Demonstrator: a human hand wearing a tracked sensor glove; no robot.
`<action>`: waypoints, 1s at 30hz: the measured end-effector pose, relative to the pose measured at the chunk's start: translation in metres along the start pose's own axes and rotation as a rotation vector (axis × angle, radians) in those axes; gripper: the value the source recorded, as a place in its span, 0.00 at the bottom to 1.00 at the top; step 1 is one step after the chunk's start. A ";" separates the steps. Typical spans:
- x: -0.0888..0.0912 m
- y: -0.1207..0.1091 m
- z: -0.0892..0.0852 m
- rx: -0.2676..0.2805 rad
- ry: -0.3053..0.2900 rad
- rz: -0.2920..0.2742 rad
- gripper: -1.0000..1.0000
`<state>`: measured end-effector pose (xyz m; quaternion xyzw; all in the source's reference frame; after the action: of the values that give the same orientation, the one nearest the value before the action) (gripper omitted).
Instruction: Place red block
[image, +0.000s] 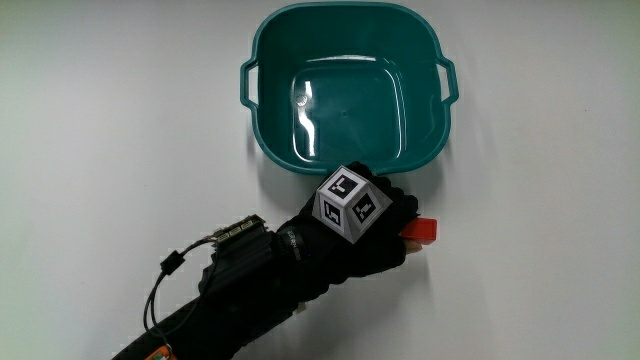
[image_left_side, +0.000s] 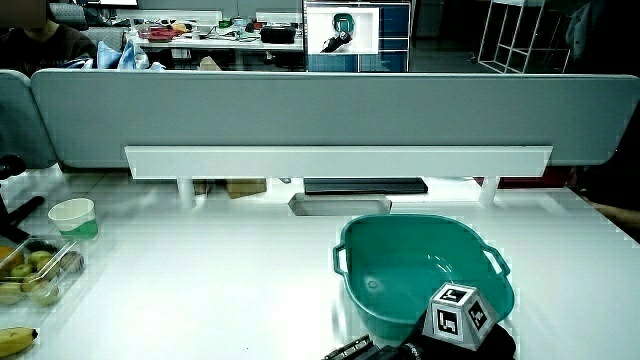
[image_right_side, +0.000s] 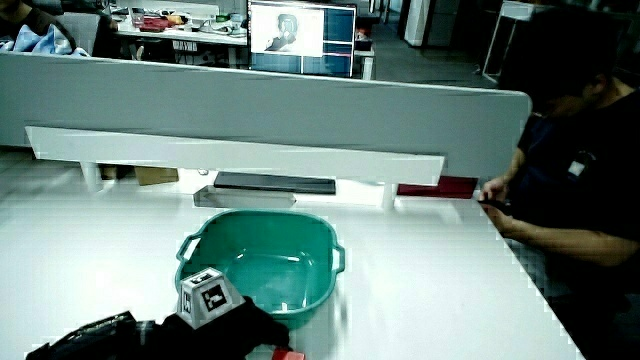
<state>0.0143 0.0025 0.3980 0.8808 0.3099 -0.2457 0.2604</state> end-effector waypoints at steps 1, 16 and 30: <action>0.001 -0.001 -0.001 0.009 0.008 0.009 0.50; 0.006 -0.003 -0.010 0.021 0.031 0.000 0.50; 0.010 0.000 -0.025 -0.001 0.013 -0.011 0.50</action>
<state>0.0277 0.0221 0.4110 0.8805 0.3164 -0.2413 0.2578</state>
